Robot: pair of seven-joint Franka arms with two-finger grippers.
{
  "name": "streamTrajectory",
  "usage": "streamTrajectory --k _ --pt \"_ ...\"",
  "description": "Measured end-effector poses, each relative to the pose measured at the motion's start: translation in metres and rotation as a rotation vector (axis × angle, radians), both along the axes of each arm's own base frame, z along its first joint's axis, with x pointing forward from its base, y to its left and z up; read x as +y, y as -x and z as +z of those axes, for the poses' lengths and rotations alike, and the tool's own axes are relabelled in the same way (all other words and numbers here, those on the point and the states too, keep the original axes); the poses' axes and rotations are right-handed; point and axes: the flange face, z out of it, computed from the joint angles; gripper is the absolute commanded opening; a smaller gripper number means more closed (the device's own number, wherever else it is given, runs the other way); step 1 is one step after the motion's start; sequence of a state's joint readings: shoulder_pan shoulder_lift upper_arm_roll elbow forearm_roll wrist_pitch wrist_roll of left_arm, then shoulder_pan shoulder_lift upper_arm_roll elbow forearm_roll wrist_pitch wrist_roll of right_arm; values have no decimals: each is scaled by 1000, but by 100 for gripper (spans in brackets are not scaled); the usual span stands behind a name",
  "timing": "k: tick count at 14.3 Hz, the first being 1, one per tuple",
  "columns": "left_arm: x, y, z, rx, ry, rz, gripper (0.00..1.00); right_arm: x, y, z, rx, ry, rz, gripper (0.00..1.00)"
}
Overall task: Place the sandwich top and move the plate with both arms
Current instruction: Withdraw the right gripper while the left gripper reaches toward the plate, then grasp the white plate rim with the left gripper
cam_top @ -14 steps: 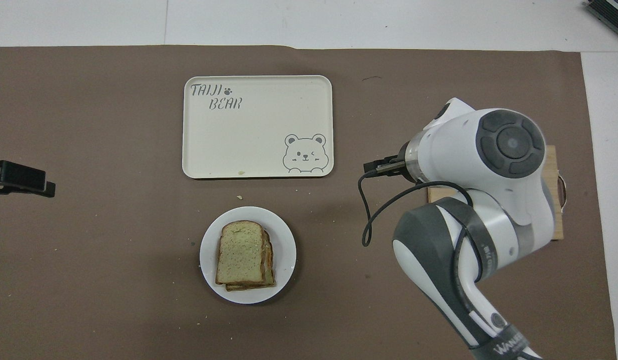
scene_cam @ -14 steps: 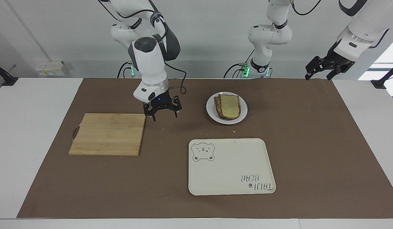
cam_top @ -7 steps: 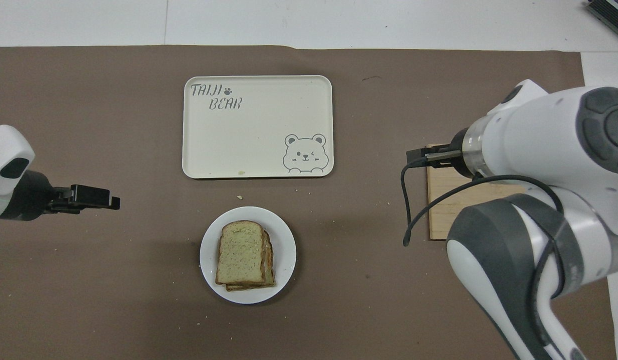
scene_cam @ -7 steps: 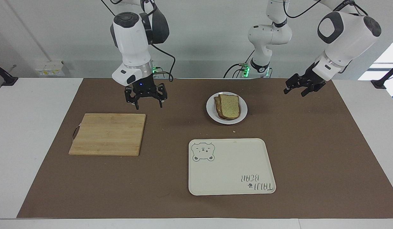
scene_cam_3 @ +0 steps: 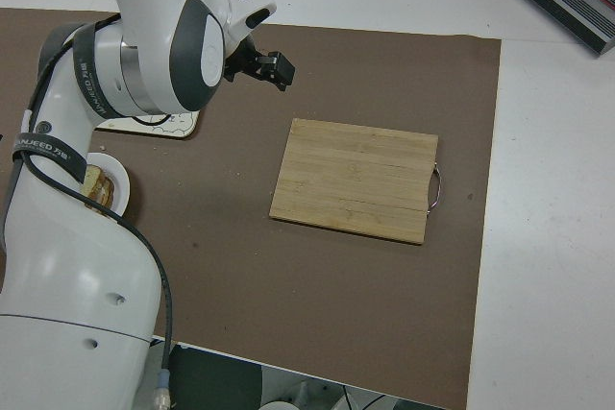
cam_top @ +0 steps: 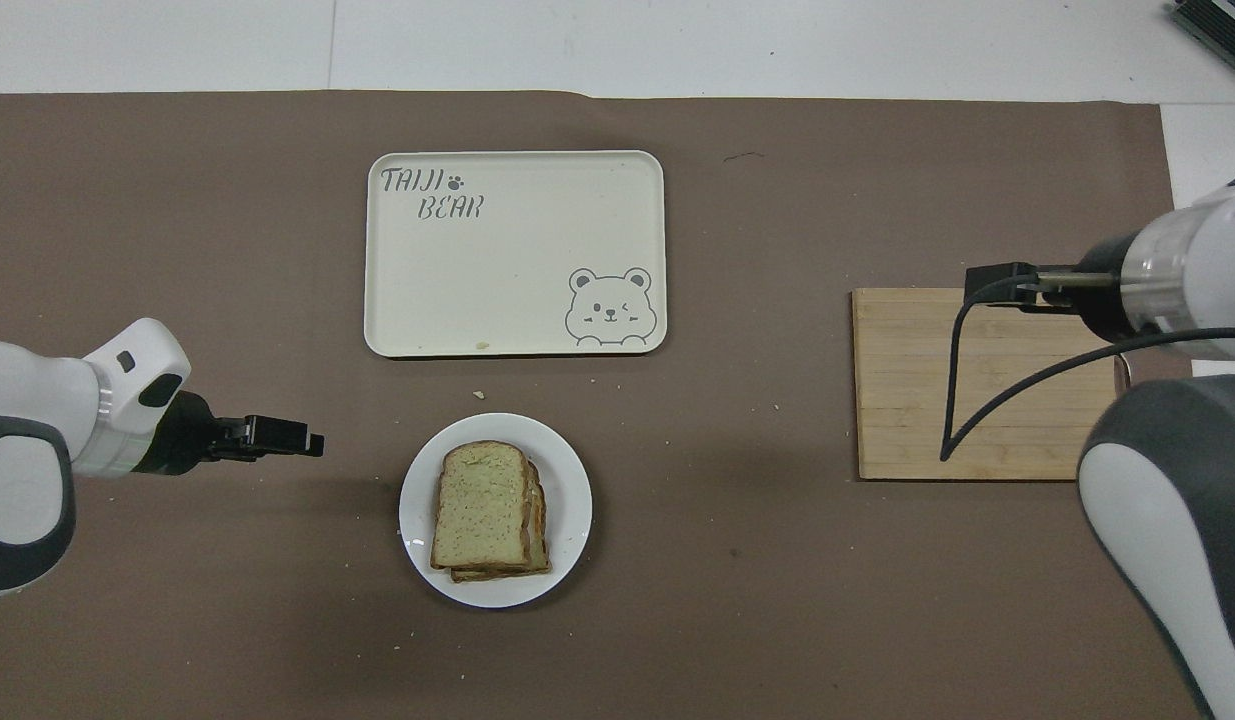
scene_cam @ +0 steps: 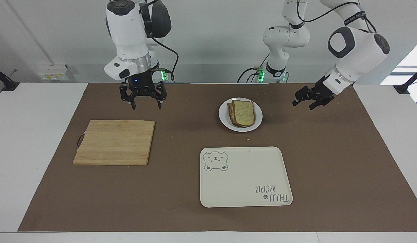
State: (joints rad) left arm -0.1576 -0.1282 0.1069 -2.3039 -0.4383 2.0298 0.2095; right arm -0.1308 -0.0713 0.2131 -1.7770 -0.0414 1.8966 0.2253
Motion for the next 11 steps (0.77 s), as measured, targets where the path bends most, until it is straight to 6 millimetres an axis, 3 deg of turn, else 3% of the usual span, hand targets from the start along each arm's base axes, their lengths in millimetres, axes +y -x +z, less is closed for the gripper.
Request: streamTrajectory --k 2,6,8,11 --pt "-15 14 -24 21 -4 -14 100 -19 2 7 17 0 -35 100" --pt "-36 41 -63 30 54 -30 81 -52 15 32 72 3 -71 100" --pt "-40 56 -82 10 125 -55 78 -76 23 40 90 6 -72 100" --pt "-46 68 -95 8 160 -76 69 -101 28 44 97 6 -74 100"
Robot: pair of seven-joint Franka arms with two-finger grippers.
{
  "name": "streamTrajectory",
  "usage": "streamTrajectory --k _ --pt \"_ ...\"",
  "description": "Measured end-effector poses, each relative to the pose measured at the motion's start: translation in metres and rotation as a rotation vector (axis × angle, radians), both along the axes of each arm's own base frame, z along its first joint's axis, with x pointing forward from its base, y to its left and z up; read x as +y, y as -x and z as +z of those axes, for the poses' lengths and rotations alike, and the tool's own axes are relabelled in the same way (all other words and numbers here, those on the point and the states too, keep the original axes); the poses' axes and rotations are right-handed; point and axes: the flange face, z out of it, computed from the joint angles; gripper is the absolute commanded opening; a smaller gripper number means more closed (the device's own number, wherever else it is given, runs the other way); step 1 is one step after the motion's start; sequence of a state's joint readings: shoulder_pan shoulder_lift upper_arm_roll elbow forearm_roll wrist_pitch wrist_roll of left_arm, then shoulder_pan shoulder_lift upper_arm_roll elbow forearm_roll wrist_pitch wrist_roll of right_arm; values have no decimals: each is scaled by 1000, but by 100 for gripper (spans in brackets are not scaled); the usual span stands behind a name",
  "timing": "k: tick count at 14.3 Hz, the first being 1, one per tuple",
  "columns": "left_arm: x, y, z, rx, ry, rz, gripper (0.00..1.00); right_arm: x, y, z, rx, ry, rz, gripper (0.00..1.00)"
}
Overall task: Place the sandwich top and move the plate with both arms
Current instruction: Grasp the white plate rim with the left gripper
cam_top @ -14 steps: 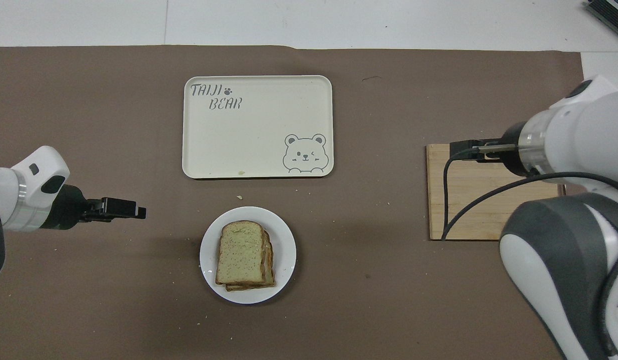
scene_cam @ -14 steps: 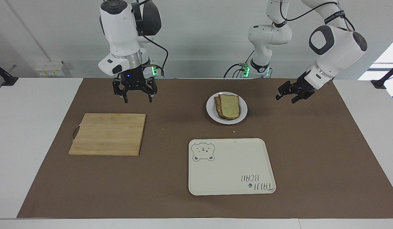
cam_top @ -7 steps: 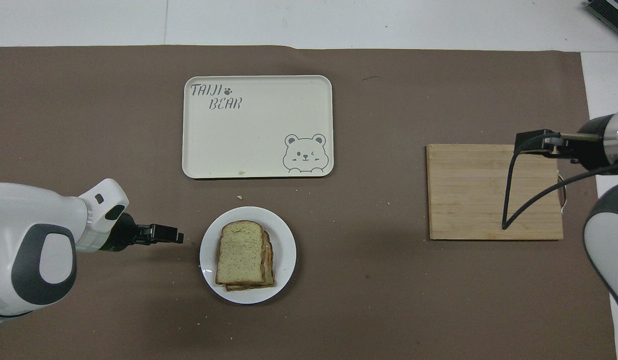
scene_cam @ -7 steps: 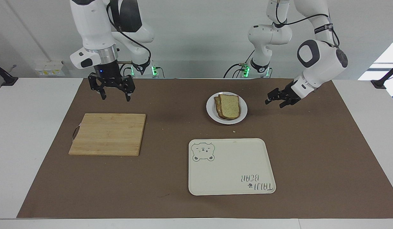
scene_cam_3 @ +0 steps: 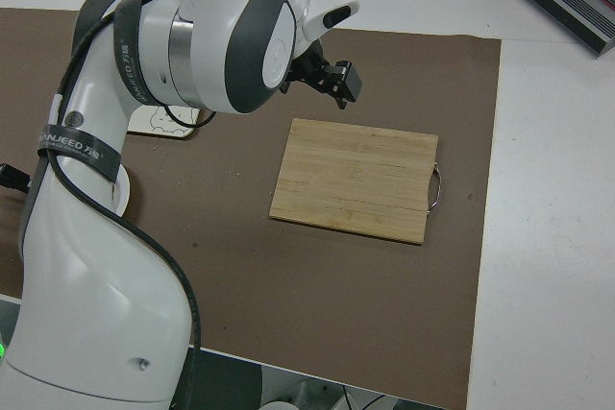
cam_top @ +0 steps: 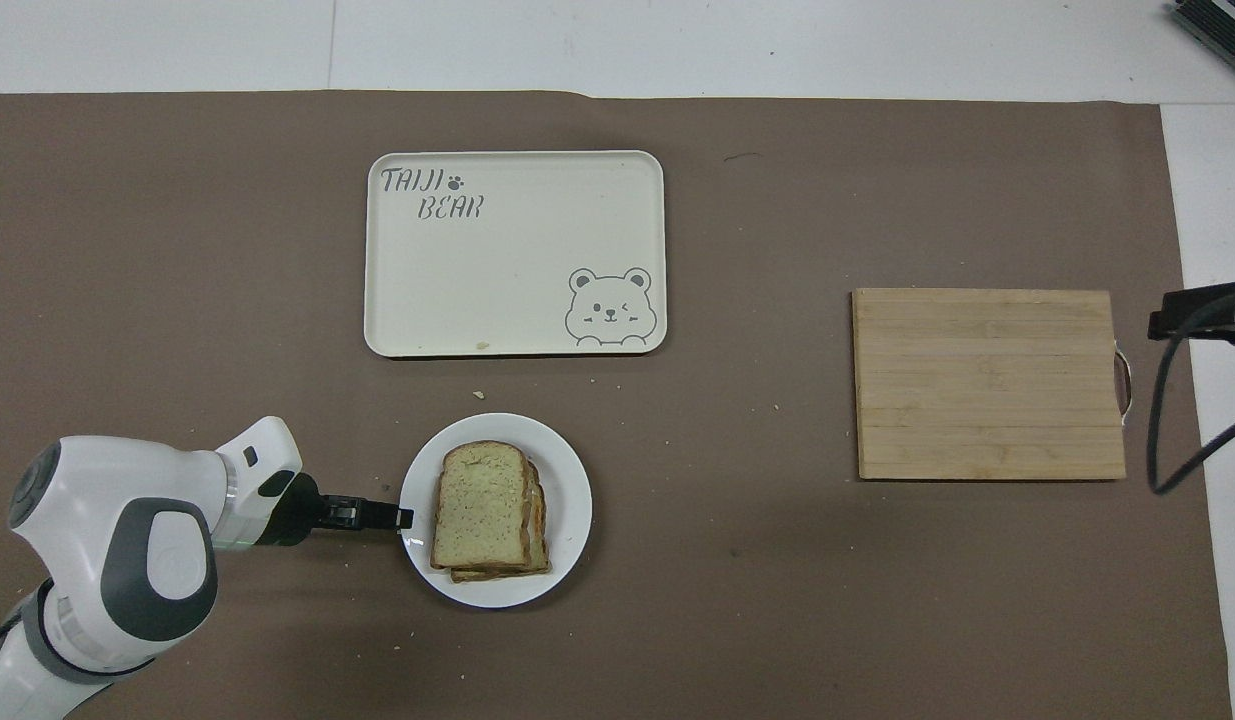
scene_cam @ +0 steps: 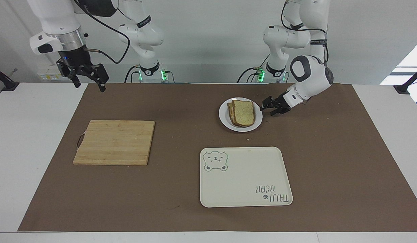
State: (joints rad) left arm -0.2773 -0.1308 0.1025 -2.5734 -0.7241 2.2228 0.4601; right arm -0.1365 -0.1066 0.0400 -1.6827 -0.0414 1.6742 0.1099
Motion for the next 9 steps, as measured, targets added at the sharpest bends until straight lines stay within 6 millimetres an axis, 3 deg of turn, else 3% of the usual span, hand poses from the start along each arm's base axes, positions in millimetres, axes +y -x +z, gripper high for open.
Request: streamTrajectory --k 6,9 --pt "-33 17 -12 -15 -2 -21 33 1 -1 -17 51 -5 3 100" --pt "-34 19 -14 -10 -1 -23 27 1 -3 -22 60 -11 3 100"
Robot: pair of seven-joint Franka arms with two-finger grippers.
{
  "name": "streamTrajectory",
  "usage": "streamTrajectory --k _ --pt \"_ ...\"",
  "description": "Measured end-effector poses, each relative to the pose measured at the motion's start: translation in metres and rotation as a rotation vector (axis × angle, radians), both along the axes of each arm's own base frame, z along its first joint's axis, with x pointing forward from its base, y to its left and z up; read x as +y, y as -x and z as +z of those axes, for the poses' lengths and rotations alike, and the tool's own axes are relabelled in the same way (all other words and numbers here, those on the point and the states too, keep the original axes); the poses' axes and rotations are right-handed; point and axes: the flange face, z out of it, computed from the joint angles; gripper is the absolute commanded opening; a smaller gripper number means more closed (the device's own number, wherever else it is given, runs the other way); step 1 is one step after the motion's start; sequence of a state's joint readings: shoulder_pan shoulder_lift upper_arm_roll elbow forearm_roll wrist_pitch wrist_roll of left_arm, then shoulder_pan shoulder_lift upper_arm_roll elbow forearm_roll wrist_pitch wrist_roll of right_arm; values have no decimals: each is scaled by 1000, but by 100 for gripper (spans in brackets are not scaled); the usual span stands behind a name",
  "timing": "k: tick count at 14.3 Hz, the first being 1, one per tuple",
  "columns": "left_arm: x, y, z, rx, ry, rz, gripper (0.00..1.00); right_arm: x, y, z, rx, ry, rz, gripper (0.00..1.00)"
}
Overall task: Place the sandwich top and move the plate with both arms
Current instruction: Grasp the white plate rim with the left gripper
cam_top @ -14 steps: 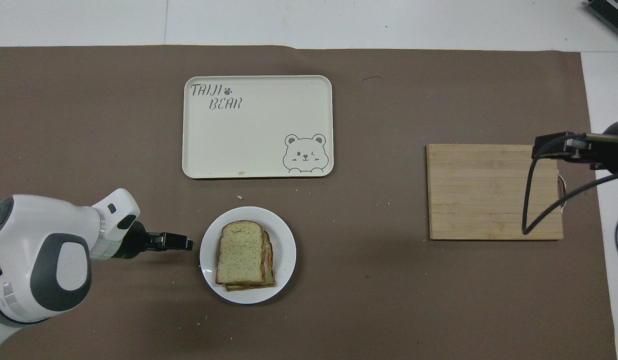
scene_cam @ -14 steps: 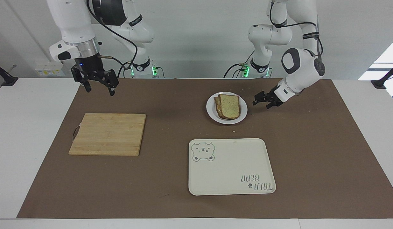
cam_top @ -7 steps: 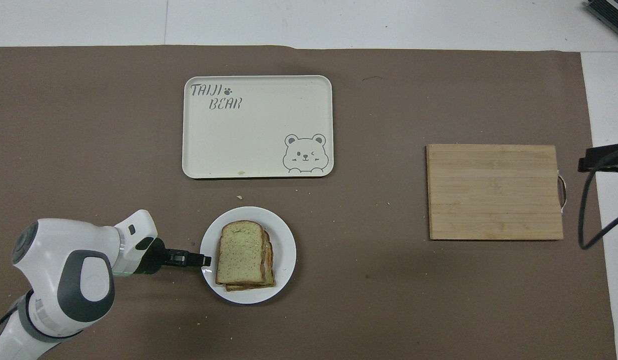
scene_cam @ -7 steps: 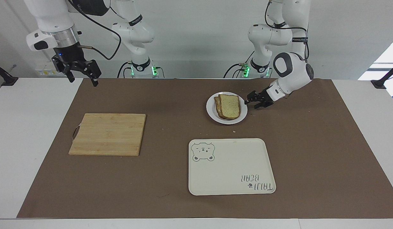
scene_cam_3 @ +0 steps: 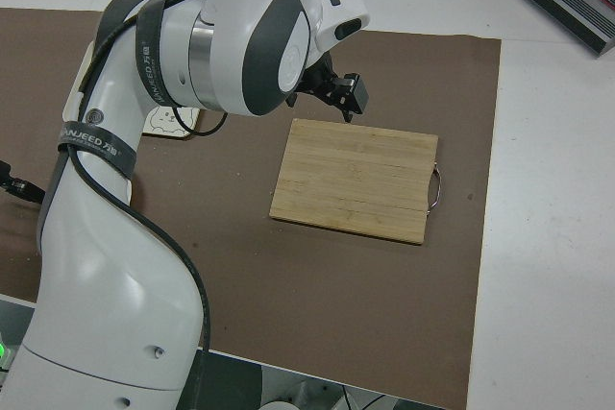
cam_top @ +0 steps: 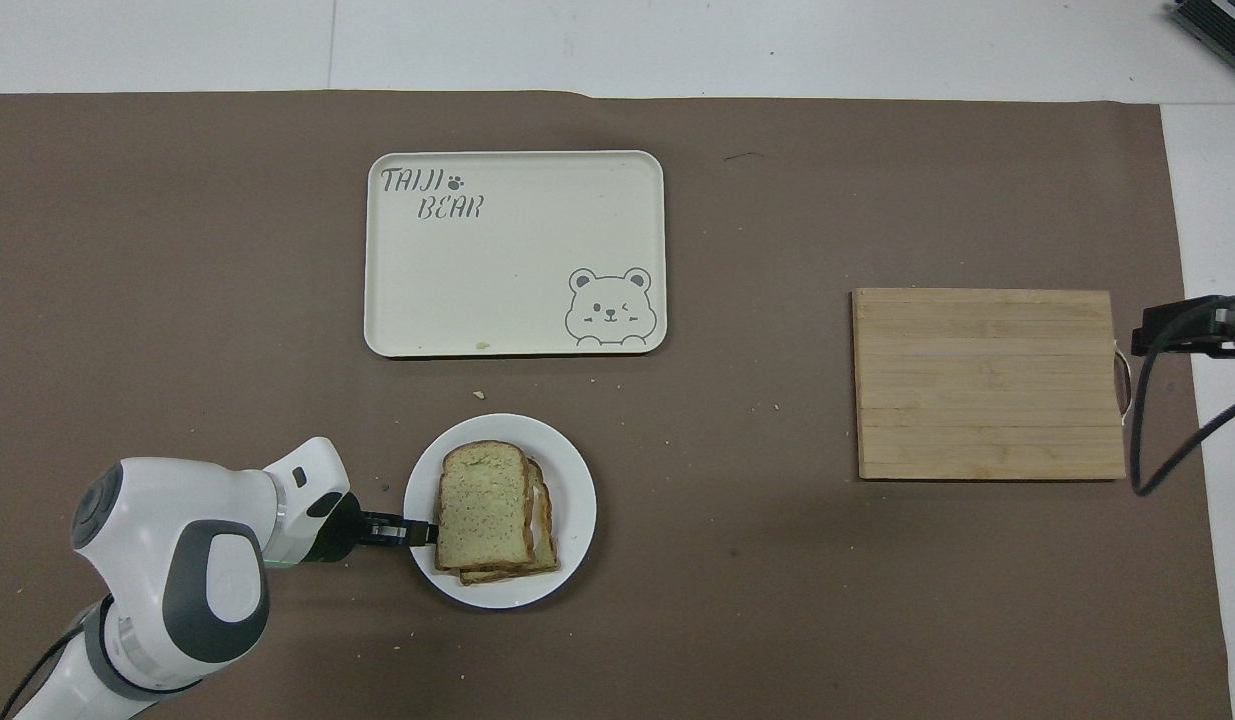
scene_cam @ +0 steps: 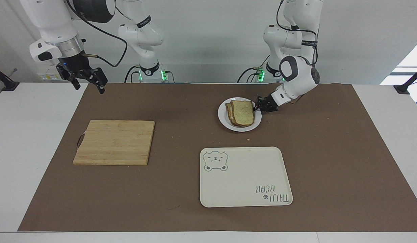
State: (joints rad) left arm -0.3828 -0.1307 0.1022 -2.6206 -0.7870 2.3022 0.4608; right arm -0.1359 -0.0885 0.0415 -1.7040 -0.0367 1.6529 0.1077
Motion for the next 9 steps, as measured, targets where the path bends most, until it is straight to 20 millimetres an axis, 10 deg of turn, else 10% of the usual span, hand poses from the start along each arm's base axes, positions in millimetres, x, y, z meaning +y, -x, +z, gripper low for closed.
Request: streamTrajectory --k 3,9 --pt "-6 3 -1 7 9 -2 0 3 0 0 -2 -14 2 100" --pt "-8 3 0 31 57 47 0 16 -1 0 -1 -14 25 100"
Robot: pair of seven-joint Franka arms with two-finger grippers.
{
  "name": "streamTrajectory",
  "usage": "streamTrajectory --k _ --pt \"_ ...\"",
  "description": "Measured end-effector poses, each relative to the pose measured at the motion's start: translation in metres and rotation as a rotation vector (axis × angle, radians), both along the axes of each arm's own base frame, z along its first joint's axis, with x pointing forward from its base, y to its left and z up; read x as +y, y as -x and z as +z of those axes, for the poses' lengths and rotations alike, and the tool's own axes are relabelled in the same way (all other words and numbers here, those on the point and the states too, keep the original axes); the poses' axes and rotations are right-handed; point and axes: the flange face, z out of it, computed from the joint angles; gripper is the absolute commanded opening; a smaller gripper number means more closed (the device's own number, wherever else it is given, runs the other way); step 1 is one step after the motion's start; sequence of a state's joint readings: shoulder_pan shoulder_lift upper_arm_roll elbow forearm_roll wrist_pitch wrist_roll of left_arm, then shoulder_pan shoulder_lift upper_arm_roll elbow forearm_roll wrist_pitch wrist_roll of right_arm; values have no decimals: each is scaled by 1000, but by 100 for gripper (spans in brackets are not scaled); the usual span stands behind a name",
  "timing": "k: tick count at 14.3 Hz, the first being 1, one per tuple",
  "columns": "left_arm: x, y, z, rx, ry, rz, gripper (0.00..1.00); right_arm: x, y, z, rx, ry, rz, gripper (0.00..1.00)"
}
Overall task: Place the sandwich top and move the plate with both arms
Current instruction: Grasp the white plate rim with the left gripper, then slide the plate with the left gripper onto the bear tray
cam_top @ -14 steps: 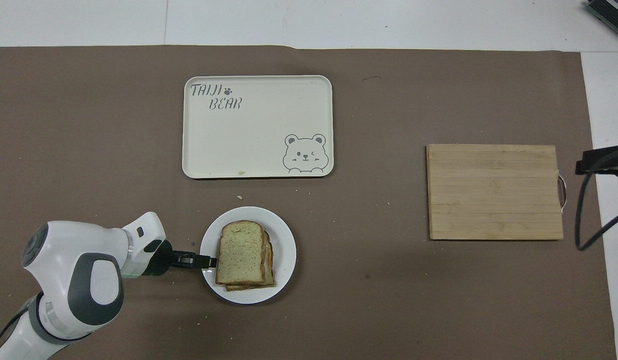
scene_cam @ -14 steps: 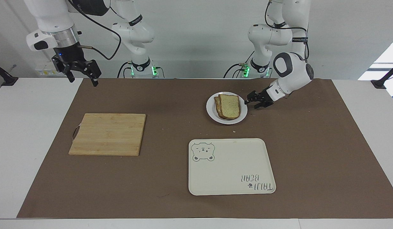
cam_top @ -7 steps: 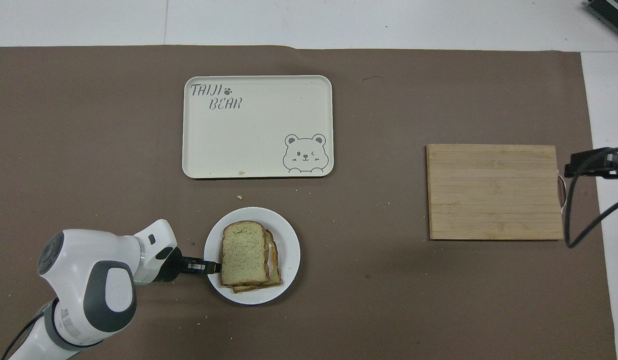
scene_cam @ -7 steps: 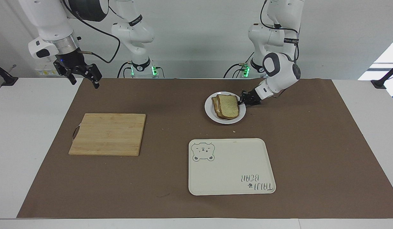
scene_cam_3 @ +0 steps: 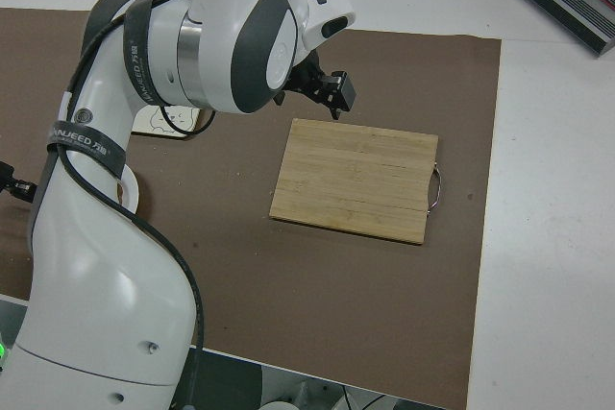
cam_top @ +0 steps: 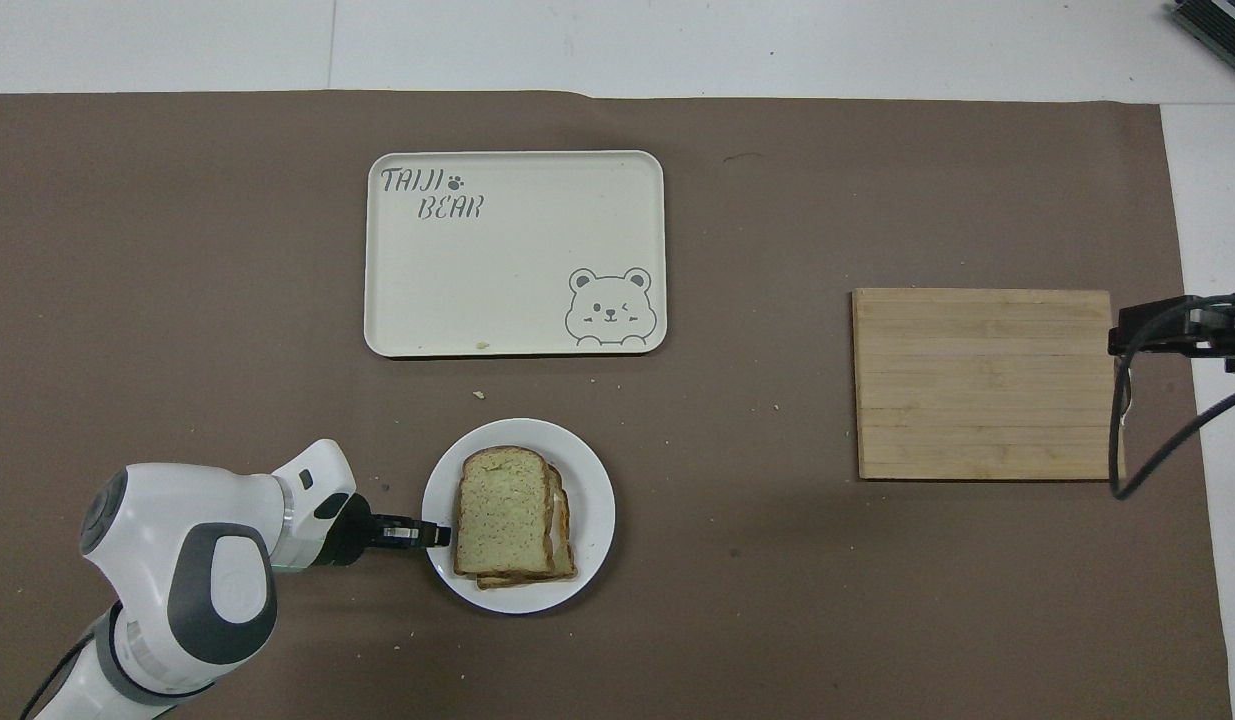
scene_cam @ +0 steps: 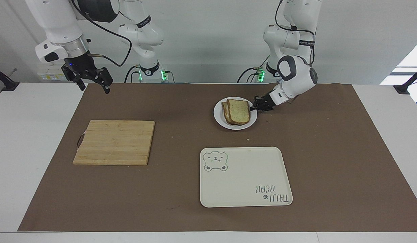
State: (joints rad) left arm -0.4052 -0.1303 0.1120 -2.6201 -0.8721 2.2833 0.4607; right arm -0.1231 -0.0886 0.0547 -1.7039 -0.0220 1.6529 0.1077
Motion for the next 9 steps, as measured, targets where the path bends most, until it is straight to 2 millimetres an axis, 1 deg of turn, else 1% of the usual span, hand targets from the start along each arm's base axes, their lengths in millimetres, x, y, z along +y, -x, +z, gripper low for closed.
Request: streamTrajectory --k 2,6,7,9 --pt "6 -6 2 26 25 14 0 0 0 0 0 0 0 100" --pt "25 -27 17 78 113 58 0 0 0 0 0 0 0 100" --pt "29 -32 18 86 130 75 0 0 0 0 0 0 0 100" --pt "31 -38 19 101 161 96 0 0 0 0 0 0 0 100"
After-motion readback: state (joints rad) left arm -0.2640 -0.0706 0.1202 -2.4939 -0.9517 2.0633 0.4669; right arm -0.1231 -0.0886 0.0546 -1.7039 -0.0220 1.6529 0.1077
